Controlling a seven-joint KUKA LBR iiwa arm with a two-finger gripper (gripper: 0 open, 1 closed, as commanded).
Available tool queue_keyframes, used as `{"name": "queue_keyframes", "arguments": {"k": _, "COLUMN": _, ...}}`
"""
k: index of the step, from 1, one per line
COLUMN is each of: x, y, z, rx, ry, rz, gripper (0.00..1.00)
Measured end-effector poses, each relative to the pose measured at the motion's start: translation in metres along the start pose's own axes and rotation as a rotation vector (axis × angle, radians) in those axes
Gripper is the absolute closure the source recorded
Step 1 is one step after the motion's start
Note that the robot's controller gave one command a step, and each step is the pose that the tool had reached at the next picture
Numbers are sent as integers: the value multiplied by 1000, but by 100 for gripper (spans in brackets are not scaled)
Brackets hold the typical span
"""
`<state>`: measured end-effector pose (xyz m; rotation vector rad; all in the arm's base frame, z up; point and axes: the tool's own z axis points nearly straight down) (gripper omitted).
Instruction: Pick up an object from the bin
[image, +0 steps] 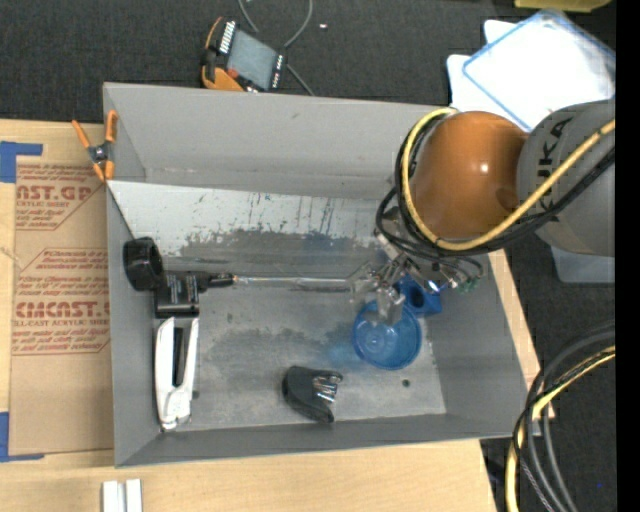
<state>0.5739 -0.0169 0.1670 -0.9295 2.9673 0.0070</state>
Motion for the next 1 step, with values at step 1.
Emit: {"name": "queue_keyframes", "arguments": {"k": 1, "x": 30, "y": -27, "z": -42, "rx": -7, "ry": 25, "rz": -33, "gripper": 100}}
